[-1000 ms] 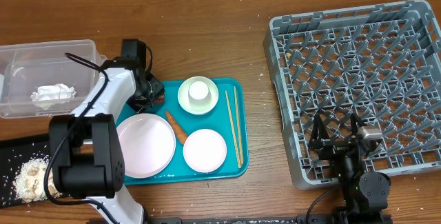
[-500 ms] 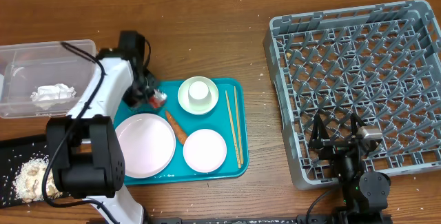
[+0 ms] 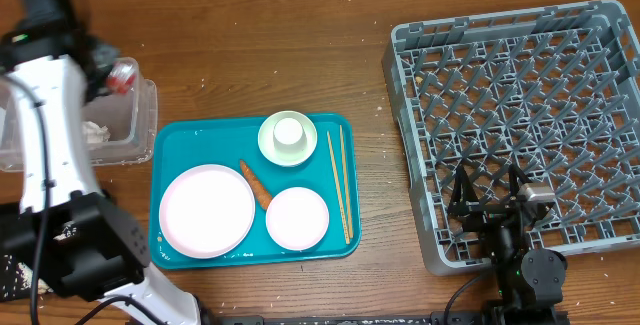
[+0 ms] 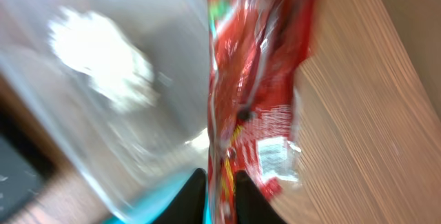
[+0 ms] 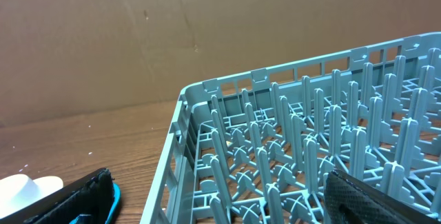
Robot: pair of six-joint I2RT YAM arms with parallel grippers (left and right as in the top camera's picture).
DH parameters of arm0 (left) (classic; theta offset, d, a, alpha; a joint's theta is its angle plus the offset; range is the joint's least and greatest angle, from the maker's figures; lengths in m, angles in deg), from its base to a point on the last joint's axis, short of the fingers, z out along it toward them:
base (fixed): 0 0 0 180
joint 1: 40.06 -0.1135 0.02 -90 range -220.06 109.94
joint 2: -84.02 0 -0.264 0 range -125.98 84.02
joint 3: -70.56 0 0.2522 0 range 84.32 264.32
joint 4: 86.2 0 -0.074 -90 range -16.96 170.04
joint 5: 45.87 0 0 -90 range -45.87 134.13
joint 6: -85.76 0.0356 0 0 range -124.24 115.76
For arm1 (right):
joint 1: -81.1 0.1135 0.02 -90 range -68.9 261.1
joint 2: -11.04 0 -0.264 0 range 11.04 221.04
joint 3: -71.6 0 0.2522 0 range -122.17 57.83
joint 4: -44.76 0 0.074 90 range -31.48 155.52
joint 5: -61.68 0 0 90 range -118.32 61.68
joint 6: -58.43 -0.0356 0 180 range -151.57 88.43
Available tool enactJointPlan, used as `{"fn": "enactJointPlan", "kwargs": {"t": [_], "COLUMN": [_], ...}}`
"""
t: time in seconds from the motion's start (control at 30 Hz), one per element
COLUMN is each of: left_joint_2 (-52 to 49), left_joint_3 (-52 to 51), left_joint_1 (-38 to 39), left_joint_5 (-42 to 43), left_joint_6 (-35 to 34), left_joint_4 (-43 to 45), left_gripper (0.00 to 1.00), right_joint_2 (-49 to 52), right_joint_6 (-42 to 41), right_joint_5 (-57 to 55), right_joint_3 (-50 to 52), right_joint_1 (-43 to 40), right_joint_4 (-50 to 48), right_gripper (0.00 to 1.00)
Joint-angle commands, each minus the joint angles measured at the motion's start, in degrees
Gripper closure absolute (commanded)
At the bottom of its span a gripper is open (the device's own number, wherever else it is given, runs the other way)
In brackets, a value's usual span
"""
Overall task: Sort waste into correct bins and load items into the dishwasher
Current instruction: 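Drop the red wrapper into the clear plastic bin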
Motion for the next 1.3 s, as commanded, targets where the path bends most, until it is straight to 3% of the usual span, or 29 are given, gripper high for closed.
{"fn": "enactJointPlan", "kwargs": {"t": [0.0, 0.03, 0.07, 0.1, 0.17, 0.33, 0.4, 0.47, 0.63, 0.73, 0.83, 0.97, 1.2, 1.27], "left_joint_2": [-0.7, -0.7, -0.7, -0.7, -0.7, -0.7, -0.7, -0.7, -0.9, -1.0, -1.0, -1.0, -1.0, -1.0], "left_joint_3": [1.0, 1.0, 1.0, 1.0, 1.0, 1.0, 1.0, 0.5, 0.2, 0.2, 0.2, 1.4, 1.7, 1.7], "left_joint_1": [-4.6, -5.9, -6.6, -7.9, -8.3, -5.2, -0.2, 7.6, 19.1, 28.1, 32.4, 30.4, 17.4, 14.4], "left_joint_5": [-1.4, -1.4, -1.1, 1.2, 5.9, 26.8, 31.2, 30.2, 24.9, 17.6, 9.4, 4.1, 17.9, 18.4], "left_joint_6": [0.6, 0.6, 0.6, 0.6, 2.4, 13.8, 21.4, 26.4, 26.1, 26.1, 23.9, 19.9, 17.0, 17.0], "left_joint_4": [-0.7, -1.5, -2.1, -4.4, -6.7, -12.3, -13.9, -15.6, -14.6, -11.4, -10.1, -10.5, -13.3, -14.6], "left_gripper": [0.74, 0.67, 0.53, 0.27, 0.23, 0.16, 0.0, 0.0, 0.0, 0.0, 0.0, 0.0, 0.0, 0.0], "right_joint_2": [-0.5, -0.5, -0.5, -0.5, -0.5, -0.5, -0.5, -0.5, -0.5, -0.5, -0.5, -0.5, -0.5, -0.5], "right_joint_6": [-0.1, -0.1, -0.1, -0.1, -0.1, -0.1, -0.1, -0.1, -0.1, -0.1, -0.1, -0.1, -0.1, -0.1], "right_joint_5": [-0.6, -0.6, -0.6, -0.6, -0.6, -0.6, -0.5, -0.6, -0.6, -0.6, -0.6, -0.6, -0.5, -0.5], "right_joint_3": [0.6, 0.6, 0.6, 0.6, 0.6, 0.6, 0.6, 0.6, 0.6, 0.6, 0.6, 0.6, 0.6, 0.6], "right_joint_1": [0.3, 0.3, 0.3, 0.3, 0.3, 0.3, 0.3, 0.3, 0.3, 0.3, 0.3, 0.3, 0.3, 0.3], "right_joint_4": [-0.3, -0.3, -0.3, -0.3, -0.3, -0.3, -0.3, -0.3, -0.3, -0.3, -0.3, -0.3, -0.3, -0.5], "right_gripper": [0.0, 0.0, 0.0, 0.0, 0.0, 0.0, 0.0, 0.0, 0.0, 0.0, 0.0, 0.0, 0.0, 0.0]}}
